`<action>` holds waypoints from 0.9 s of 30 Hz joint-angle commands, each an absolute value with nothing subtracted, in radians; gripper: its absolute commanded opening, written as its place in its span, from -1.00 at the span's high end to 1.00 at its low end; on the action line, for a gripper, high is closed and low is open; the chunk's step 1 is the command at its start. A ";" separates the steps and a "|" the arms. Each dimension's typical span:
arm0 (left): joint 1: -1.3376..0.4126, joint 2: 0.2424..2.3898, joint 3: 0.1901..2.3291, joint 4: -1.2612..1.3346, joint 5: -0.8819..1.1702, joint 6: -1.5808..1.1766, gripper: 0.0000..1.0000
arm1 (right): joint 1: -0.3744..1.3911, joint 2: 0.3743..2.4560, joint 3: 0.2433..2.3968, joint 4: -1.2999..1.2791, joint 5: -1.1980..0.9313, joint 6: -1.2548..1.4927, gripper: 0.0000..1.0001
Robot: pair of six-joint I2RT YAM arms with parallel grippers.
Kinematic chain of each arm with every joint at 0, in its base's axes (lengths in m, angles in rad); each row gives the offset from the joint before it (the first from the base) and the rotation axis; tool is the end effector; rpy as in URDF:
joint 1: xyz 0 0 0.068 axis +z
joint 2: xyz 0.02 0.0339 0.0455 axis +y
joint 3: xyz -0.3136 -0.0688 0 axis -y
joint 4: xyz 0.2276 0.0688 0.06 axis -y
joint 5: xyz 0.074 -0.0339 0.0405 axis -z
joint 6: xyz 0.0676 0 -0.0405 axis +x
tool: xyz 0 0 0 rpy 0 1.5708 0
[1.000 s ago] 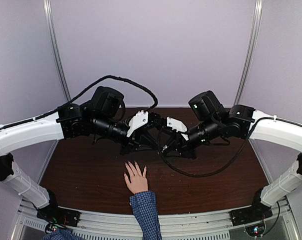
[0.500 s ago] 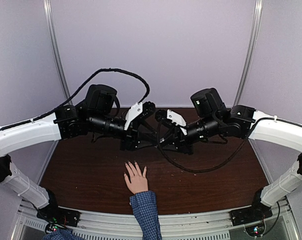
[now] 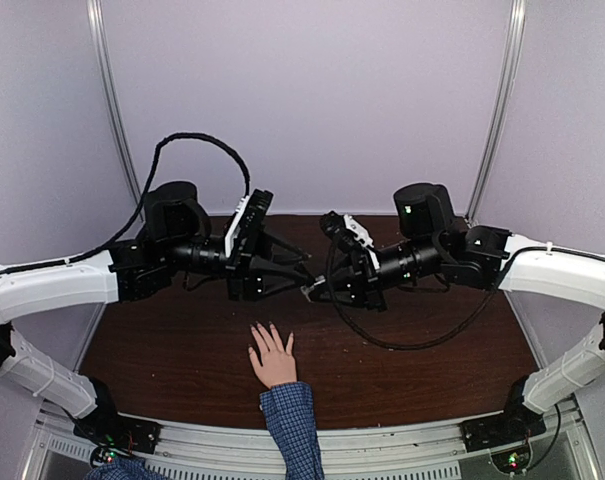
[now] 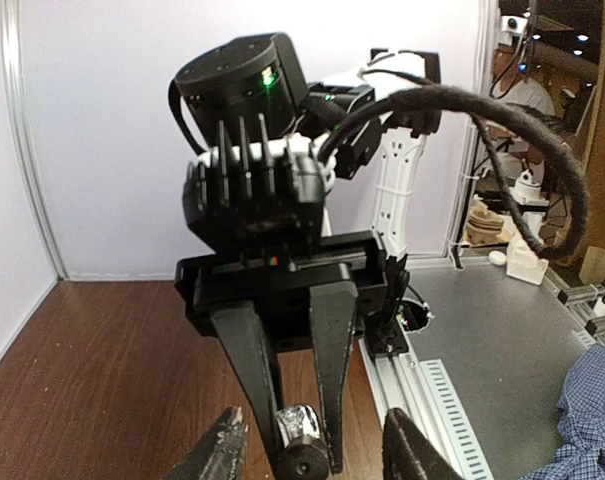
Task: Paint the nails
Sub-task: Unscrew the cap of the nail polish bottle.
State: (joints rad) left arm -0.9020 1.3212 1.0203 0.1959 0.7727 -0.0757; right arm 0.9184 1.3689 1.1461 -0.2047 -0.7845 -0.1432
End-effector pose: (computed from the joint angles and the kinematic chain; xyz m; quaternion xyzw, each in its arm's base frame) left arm 0.1486 -0.2642 0.3944 0.5073 0.5293 -0.5383 0.4156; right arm 0.1461 0.2699 0.3784 -0.5718 0.5655 0.4866 0.3413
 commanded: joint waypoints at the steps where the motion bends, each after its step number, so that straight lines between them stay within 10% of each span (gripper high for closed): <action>1: -0.896 1.346 0.987 0.486 0.880 -0.195 0.08 | 0.913 1.327 1.131 -0.061 -0.874 -0.086 1.00; 27: -0.894 1.432 1.028 0.592 0.979 -0.290 1.00 | 0.903 1.346 1.143 -0.002 -0.972 -0.015 1.00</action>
